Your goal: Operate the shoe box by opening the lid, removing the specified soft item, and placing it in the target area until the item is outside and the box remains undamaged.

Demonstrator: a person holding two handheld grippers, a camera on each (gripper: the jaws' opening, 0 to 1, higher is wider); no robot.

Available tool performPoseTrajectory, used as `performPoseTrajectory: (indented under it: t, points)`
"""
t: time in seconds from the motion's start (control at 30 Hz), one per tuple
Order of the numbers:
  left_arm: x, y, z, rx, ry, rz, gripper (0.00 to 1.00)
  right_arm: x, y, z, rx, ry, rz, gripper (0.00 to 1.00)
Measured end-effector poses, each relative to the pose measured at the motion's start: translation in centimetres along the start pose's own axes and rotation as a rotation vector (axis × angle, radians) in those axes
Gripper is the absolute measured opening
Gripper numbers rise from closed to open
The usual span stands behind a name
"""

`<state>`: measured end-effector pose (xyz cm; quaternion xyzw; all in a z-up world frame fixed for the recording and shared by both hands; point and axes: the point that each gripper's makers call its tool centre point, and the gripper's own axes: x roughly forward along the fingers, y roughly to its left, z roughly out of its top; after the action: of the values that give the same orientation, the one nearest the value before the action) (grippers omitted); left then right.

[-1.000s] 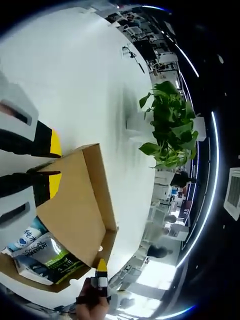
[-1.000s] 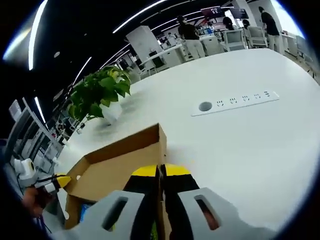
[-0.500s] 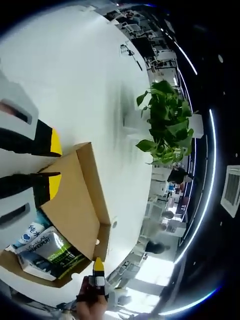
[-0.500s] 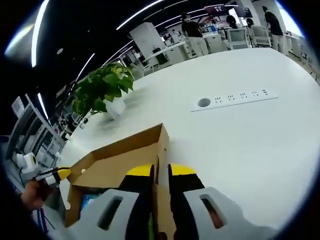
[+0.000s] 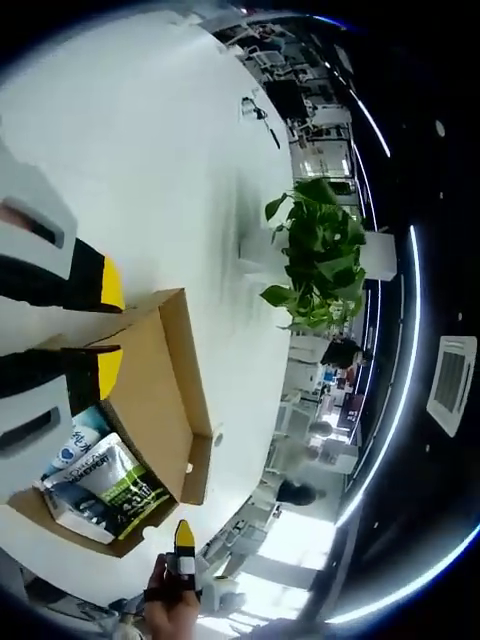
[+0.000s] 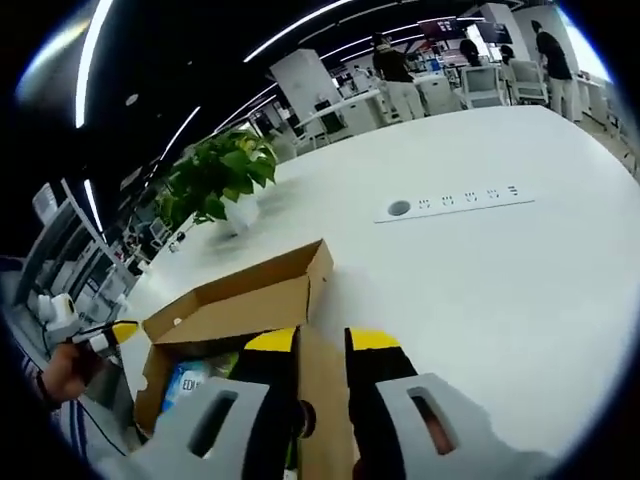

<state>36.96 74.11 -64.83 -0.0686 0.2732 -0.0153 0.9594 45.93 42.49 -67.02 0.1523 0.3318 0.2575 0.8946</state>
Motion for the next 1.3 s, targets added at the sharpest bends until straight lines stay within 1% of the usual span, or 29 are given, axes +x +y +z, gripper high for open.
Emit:
performPoseTrajectory:
  t: [0.1, 0.23, 0.3, 0.4, 0.53, 0.57, 0.63, 0.67, 0.8, 1.03, 1.13, 1.3]
  points:
    - [-1.0, -0.2, -0.2, 0.021, -0.009, 0.014, 0.13, -1.0, 0.1, -0.3, -0.001, -0.009, 0.016, 0.17]
    - [-2.2, -0.8, -0.6, 0.038, -0.016, 0.000, 0.13, -2.2, 0.2, -0.5, -0.012, -0.022, 0.030, 0.19]
    - [-2.6, -0.9, -0.8, 0.032, -0.017, -0.005, 0.13, -2.8, 0.1, -0.7, -0.019, -0.022, 0.035, 0.20]
    - [-3.2, -1.2, -1.2, 0.001, -0.016, -0.010, 0.13, -3.5, 0.3, -1.0, -0.034, -0.025, 0.043, 0.22]
    - [-4.2, -2.1, -1.6, 0.002, -0.017, -0.026, 0.14, -4.4, 0.9, -1.4, -0.058, -0.031, 0.060, 0.24]
    - [-4.5, -2.4, -1.8, 0.003, -0.017, -0.029, 0.14, -4.6, 1.0, -1.5, -0.062, -0.032, 0.063, 0.24]
    - [-5.0, -3.1, -2.1, 0.002, -0.017, -0.041, 0.14, -4.9, 1.3, -1.9, -0.048, -0.028, 0.080, 0.21]
    - [-5.1, -3.3, -2.2, 0.006, -0.016, -0.044, 0.14, -4.9, 1.1, -1.8, -0.048, -0.029, 0.081, 0.20]
    - [-5.7, -4.2, -2.6, 0.008, -0.016, -0.053, 0.15, -5.5, 1.7, -2.5, -0.061, -0.031, 0.096, 0.23]
    - [-6.5, -6.1, -3.7, 0.000, -0.006, -0.090, 0.18, -6.1, 1.9, -3.6, -0.078, -0.021, 0.114, 0.24]
    - [-6.6, -6.6, -4.1, -0.007, 0.000, -0.100, 0.18, -6.6, 2.3, -4.2, -0.089, -0.011, 0.124, 0.24]
    - [-6.7, -6.9, -4.7, -0.004, 0.014, -0.111, 0.18, -6.8, 2.6, -4.7, -0.092, -0.005, 0.131, 0.24]
